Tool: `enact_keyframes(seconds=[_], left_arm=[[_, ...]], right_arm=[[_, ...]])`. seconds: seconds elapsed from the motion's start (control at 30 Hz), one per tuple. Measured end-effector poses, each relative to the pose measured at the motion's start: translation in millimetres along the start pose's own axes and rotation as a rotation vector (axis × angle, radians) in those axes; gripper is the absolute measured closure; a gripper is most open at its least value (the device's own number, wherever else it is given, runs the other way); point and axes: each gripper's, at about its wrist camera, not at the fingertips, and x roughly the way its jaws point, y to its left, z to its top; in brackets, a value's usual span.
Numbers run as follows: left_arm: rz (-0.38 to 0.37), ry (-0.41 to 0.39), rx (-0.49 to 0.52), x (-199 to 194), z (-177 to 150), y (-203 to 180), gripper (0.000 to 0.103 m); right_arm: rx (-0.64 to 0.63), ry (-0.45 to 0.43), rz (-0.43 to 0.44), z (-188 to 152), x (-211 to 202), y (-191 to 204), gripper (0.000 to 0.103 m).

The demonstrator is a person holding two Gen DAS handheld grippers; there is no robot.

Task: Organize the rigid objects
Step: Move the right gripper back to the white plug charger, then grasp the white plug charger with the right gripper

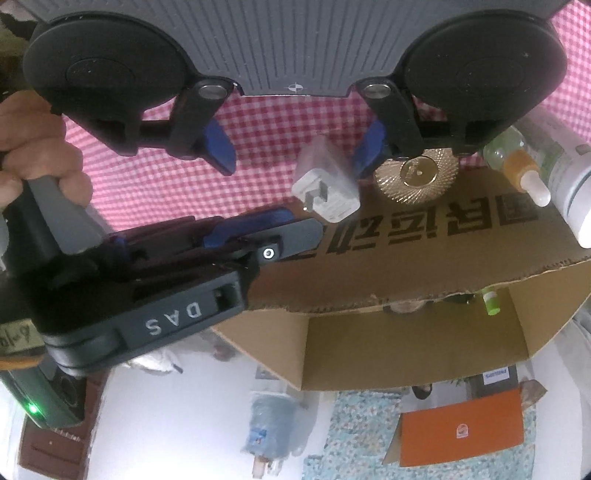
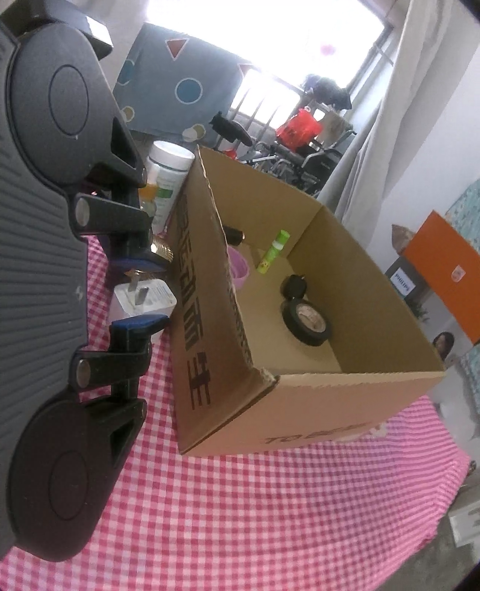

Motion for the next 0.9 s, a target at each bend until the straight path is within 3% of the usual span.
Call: enact_keyframes(seconds=[0.17,0.47,0.57,0.9], left_arm=[[0.003,0.019,-0.02,8,1,4,0.045],[0.008,0.037,-0.036,19,8,8,0.049],[0.01,0.034,-0.033,20,8,9,0.056],[-0.073,0.027,-0.02,7,1,8,0.061]], right_arm=[[0.062,0.009,0.02,4,14,-12,0.076],[0.139,0.023,0.042,-2,26,-22,0.076],[0.155,0.011,0.038,-6,23,-24,0.075],[0.216,0.012,0.029,-28,-3,-34,0.075]])
